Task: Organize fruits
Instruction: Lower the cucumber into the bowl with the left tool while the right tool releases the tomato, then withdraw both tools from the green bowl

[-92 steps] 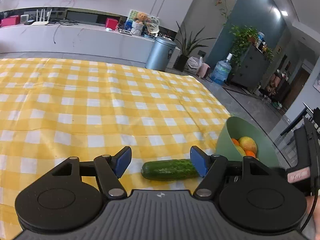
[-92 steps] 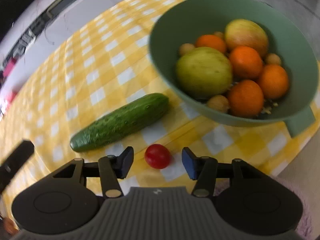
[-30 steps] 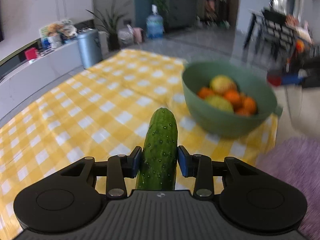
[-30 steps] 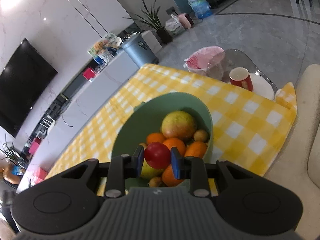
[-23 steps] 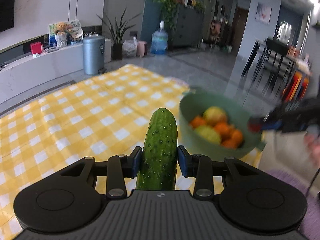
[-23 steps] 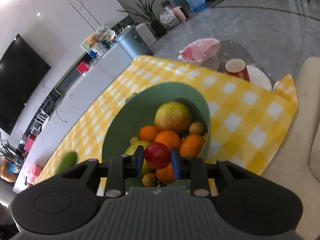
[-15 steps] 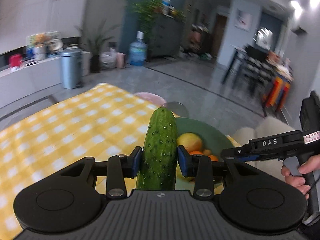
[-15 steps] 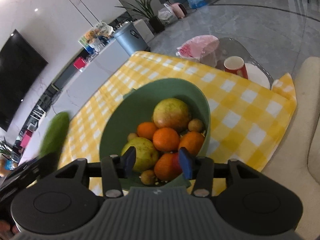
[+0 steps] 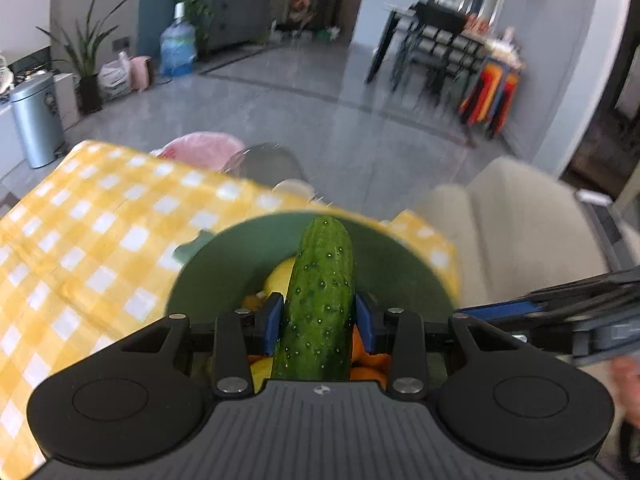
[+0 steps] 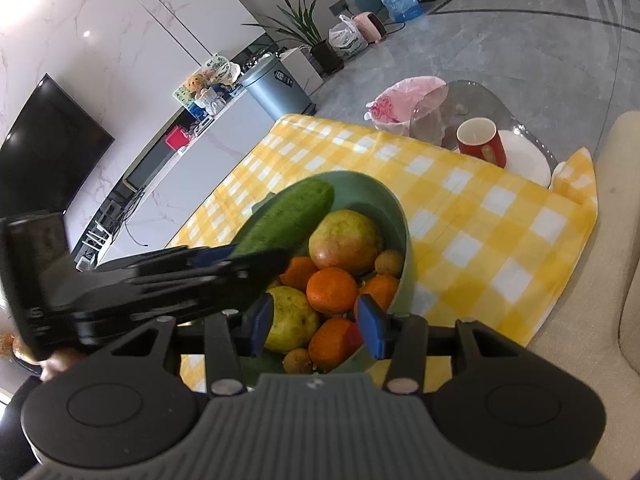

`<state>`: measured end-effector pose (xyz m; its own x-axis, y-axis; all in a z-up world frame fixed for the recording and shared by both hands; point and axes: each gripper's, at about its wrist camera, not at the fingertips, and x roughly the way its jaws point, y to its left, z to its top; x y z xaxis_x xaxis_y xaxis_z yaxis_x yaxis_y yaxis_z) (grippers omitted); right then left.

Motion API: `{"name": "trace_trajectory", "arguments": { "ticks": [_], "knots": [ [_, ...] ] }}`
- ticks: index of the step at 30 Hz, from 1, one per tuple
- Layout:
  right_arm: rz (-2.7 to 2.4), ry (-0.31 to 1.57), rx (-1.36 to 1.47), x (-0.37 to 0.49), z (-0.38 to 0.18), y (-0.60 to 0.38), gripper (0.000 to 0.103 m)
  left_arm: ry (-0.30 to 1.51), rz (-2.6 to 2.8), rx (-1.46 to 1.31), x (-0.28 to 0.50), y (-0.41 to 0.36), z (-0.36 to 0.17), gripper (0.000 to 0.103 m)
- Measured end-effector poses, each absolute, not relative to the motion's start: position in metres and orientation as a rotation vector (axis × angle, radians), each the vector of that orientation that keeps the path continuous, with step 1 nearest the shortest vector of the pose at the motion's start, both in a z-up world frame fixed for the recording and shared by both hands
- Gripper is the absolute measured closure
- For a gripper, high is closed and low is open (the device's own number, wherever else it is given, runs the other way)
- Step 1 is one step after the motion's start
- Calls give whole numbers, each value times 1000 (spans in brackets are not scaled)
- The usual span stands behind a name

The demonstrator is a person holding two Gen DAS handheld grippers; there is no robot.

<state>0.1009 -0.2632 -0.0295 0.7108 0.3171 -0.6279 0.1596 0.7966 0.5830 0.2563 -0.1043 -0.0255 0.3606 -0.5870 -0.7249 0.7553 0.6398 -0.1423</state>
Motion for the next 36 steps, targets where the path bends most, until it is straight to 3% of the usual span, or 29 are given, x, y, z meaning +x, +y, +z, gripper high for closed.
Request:
{"name": "trace_trajectory", "arguments": {
  "ticks": [5,7,10,13,16,26,32,36],
  "knots": [
    [90,791,676,100,-30,-267,58,825,-834,266,255,-100,-34,57],
    [81,788,676,99,-27,-269,58,817,-775,258,252,-100,-31,48],
    [70,771,667,92,-19,-275,58,774,-643,225,243,-96,-17,44],
    [43,764,643,85,-7,-281,58,743,-535,242,225,-92,1,29],
    [49,785,574,79,2,-283,49,736,-447,225,206,-92,22,26],
    [24,876,346,41,14,-275,49,728,-384,-28,127,-102,66,5],
    [32,887,299,26,17,-264,49,723,-262,-137,85,-101,67,5],
    [50,887,263,18,19,-253,42,755,-209,-137,72,-98,59,5]
  ]
}}
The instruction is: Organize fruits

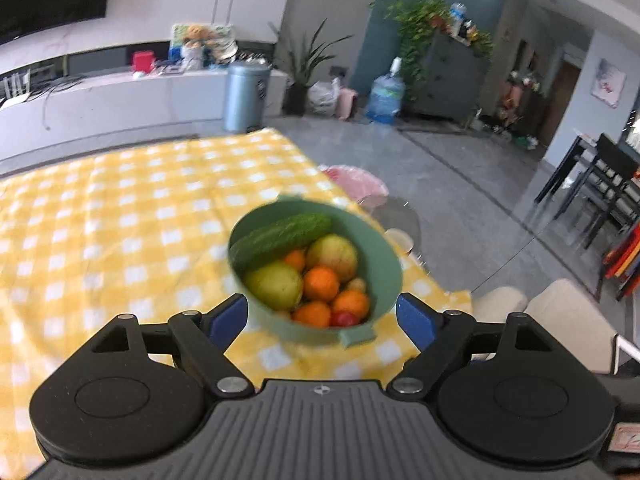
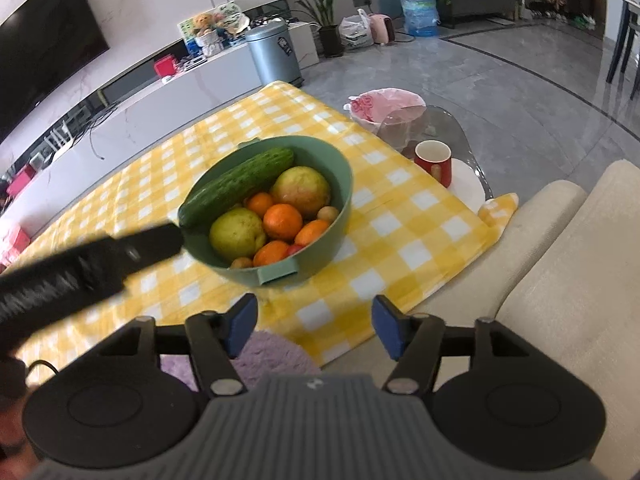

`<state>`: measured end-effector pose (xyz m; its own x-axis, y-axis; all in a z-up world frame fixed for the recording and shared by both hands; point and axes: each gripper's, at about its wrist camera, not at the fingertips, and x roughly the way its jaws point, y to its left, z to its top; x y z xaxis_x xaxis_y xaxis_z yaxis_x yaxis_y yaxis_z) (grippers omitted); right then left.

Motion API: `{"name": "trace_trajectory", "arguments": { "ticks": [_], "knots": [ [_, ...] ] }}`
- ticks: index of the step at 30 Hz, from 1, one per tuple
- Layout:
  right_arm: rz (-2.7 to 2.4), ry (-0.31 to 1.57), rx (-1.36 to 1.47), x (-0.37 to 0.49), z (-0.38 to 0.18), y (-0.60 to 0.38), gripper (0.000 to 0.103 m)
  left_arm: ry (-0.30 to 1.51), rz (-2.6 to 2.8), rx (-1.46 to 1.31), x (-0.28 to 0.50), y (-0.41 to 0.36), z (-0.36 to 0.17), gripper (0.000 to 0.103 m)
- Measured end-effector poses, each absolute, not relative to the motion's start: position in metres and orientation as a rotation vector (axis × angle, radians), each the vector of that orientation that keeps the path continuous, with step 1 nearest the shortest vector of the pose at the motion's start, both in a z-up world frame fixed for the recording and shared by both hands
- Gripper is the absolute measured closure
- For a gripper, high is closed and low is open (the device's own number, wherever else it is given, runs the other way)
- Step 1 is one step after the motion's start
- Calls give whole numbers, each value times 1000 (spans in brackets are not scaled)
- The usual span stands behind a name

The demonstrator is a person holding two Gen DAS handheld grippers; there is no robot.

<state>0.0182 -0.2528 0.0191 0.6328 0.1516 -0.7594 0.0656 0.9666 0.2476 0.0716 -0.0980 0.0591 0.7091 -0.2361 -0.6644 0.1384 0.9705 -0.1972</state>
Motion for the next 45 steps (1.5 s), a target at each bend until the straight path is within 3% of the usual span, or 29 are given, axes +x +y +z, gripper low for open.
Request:
{"name": "trace_trajectory", "arguments": {
  "ticks": [13,45],
  "knots": [
    [64,875,194,18,28,-225,37,831,-99,-101,61,-87,67,6],
    [75,907,139,23,22,-204,37,859,-62,-127,64,-73,58,5]
  ]
}}
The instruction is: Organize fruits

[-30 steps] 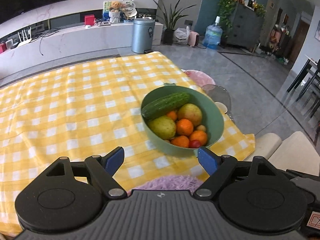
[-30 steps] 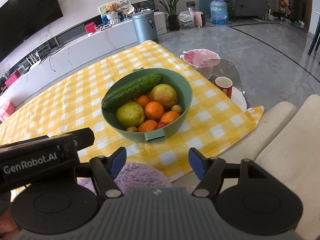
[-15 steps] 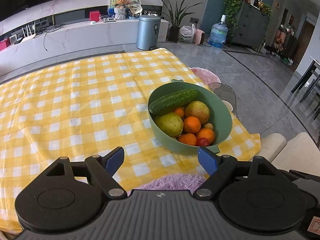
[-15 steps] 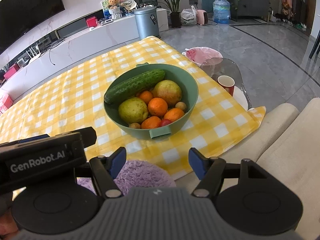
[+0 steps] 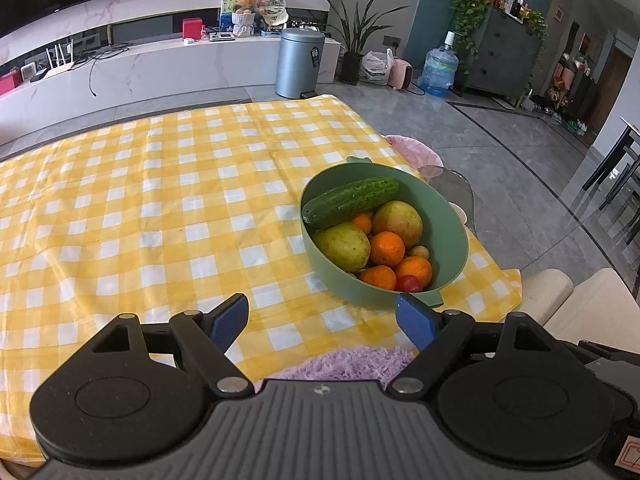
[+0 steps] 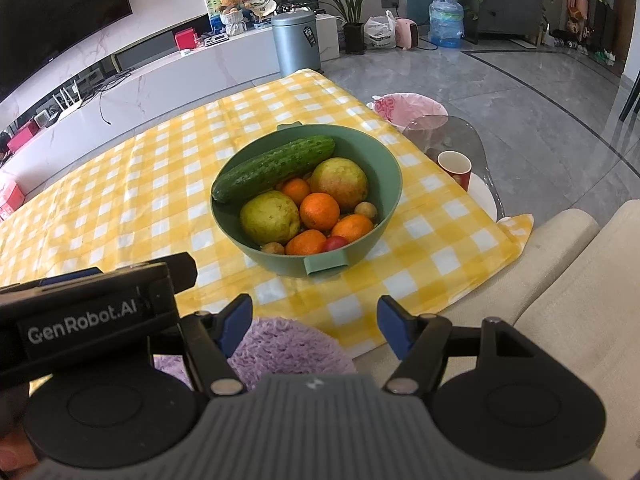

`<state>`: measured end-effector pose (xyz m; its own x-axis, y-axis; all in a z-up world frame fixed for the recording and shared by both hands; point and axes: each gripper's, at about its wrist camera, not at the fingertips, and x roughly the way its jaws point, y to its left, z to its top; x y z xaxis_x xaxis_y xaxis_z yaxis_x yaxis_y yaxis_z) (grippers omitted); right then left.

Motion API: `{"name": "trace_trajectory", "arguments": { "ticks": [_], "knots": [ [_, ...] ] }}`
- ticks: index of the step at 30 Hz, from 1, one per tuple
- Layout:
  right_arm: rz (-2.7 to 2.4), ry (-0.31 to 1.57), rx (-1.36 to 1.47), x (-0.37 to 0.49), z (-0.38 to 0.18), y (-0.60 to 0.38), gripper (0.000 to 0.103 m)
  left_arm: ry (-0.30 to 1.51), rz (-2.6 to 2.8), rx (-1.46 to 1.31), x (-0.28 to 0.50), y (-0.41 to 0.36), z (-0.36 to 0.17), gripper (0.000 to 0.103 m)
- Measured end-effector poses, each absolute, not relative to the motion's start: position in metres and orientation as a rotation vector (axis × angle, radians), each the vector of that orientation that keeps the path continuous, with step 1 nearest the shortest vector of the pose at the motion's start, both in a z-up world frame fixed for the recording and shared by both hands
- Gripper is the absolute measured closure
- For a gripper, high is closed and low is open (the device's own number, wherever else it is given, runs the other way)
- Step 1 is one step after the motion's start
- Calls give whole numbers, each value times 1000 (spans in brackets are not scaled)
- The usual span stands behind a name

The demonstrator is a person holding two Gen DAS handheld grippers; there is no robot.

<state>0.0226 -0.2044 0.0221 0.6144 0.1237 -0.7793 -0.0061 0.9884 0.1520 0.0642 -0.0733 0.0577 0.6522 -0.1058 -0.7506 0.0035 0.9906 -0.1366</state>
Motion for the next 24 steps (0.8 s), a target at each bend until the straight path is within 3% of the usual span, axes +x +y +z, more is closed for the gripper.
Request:
{"name": "trace_trajectory", "arguments": {
  "ticks": [24],
  "knots": [
    [79,904,121,22,22,-199,37,867,-62,-157,60,-65,57,5]
  ]
}}
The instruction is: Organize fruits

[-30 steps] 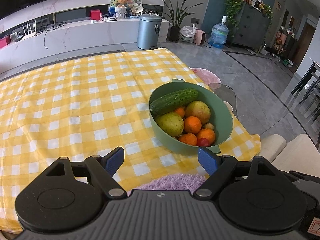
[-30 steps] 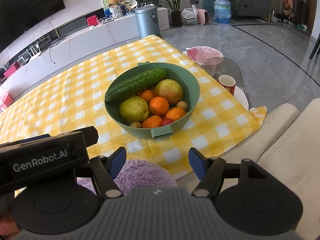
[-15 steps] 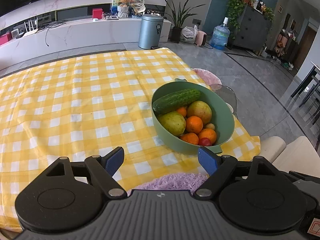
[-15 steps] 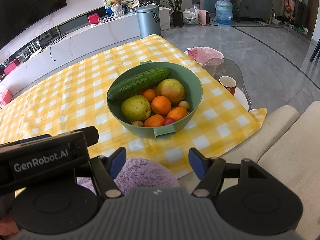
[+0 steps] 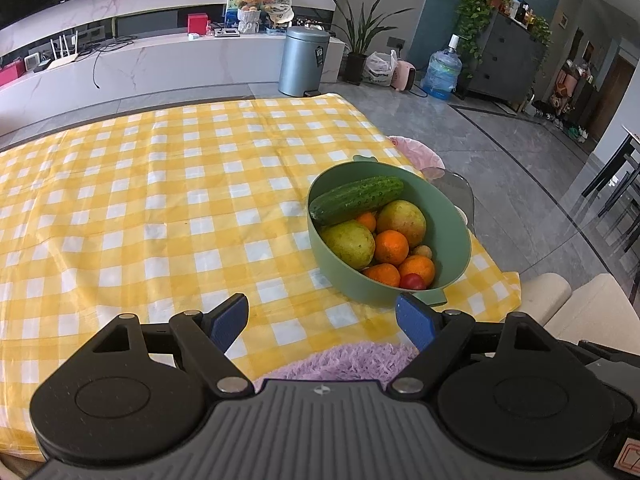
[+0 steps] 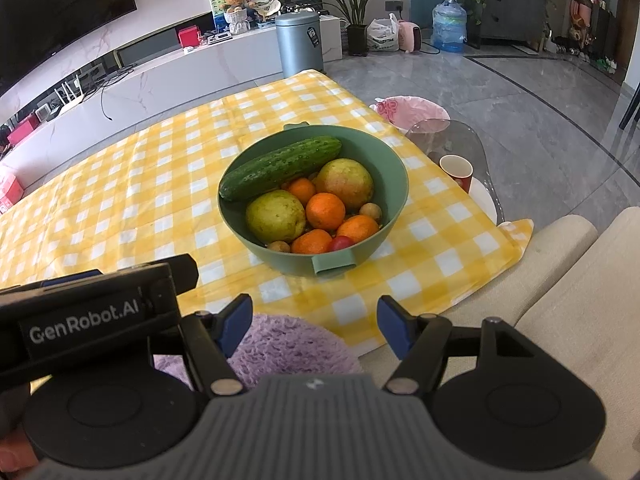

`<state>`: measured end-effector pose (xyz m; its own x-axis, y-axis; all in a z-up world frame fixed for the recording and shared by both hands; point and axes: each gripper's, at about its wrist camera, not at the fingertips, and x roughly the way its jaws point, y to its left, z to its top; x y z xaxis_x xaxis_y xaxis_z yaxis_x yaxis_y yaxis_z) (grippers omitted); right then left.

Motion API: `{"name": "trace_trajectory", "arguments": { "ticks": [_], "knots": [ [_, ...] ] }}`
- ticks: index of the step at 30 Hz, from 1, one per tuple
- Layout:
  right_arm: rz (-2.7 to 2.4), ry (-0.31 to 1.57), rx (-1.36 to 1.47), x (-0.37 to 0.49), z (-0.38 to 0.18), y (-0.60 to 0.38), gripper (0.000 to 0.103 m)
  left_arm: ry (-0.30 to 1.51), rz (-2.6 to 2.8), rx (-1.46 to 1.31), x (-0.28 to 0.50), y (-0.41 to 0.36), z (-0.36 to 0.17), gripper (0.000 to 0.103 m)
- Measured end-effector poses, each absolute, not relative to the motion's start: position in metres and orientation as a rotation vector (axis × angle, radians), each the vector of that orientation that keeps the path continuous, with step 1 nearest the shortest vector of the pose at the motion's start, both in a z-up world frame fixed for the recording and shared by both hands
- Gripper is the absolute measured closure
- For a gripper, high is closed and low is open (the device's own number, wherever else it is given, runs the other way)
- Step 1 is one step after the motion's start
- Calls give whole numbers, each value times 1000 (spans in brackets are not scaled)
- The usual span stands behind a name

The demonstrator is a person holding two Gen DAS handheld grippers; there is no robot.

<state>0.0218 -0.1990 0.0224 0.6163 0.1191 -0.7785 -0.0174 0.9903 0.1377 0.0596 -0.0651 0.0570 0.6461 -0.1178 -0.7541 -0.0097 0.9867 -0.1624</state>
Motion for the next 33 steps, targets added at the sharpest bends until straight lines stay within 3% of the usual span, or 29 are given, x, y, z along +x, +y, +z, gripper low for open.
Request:
{"name": "trace_trajectory", "arguments": {
  "ticks": [33],
  "knots": [
    [66,923,53,21,11,-201,37,881,-69,-120,58,-73,49,6]
  ]
}}
